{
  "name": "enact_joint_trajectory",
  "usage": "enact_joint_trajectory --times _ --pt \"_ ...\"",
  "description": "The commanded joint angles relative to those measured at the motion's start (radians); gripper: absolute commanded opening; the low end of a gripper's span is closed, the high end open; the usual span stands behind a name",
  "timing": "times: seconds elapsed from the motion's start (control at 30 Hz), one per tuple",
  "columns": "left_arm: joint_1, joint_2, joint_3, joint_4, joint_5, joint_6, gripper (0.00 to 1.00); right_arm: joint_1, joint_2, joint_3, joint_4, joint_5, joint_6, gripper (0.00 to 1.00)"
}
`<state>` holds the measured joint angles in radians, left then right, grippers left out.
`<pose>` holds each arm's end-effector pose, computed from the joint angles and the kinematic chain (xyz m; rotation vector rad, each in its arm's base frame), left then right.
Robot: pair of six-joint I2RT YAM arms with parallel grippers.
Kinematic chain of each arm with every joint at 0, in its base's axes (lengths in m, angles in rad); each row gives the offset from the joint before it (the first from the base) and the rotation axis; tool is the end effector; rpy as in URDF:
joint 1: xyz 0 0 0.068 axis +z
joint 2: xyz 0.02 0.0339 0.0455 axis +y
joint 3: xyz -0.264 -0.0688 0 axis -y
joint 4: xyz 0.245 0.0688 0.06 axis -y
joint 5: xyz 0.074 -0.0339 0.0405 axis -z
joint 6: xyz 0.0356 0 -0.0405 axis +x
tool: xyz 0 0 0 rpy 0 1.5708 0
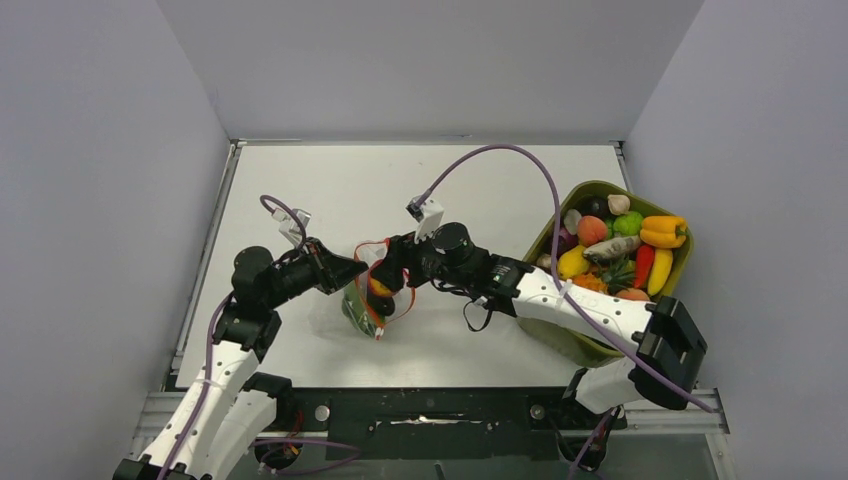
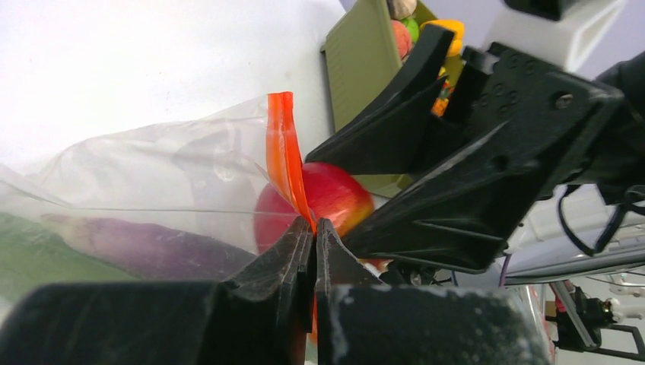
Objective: Place the food in the zip-top bag and seal the zipper
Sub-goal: Place the fake fruit in the zipper food storage bag, then pick up the fake fruit from the bin.
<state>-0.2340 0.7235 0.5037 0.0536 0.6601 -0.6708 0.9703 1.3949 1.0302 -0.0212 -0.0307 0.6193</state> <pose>0.1652 -0.0618 0.2765 0.1189 1.8625 -1.2153 0.1831 0.2693 0.3009 -0.3910 2.0798 1.0394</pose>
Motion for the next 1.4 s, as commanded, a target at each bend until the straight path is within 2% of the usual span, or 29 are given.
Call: enact_joint_trajectory --times 0.0,0.2,0.4,0.6,0.87,1.1,1.37 --pt "-0.003 -0.037 0.035 0.139 0.023 -0.070 0.00 0.004 0.045 0.062 0.107 -0.004 0.021 0.50" --pt "-0.004 -0.048 0.040 0.126 0.003 -0.075 0.00 -0.004 0.026 0.054 0.101 0.040 0.014 0.68" --pt "-0.003 -0.050 0.036 0.118 -0.017 -0.058 0.00 -0.009 -0.045 0.078 -0.015 0.069 -0.057 0.84" --pt "-0.003 -0.033 0.041 0.114 -0.017 -0.047 0.00 -0.028 -0.088 0.073 -0.114 0.097 -0.119 0.80" --pt "-0.004 -0.033 0.041 0.061 -0.046 0.018 0.00 -0.039 -0.079 0.095 -0.193 0.137 -0.182 0.62" --pt "-0.003 -0.051 0.089 -0.115 -0.111 0.162 0.00 -0.051 -0.102 0.154 -0.294 0.253 -0.336 0.61" --pt "-0.004 -0.088 0.075 -0.141 -0.115 0.200 0.00 -0.227 -0.134 0.201 -0.448 0.428 -0.381 0.61"
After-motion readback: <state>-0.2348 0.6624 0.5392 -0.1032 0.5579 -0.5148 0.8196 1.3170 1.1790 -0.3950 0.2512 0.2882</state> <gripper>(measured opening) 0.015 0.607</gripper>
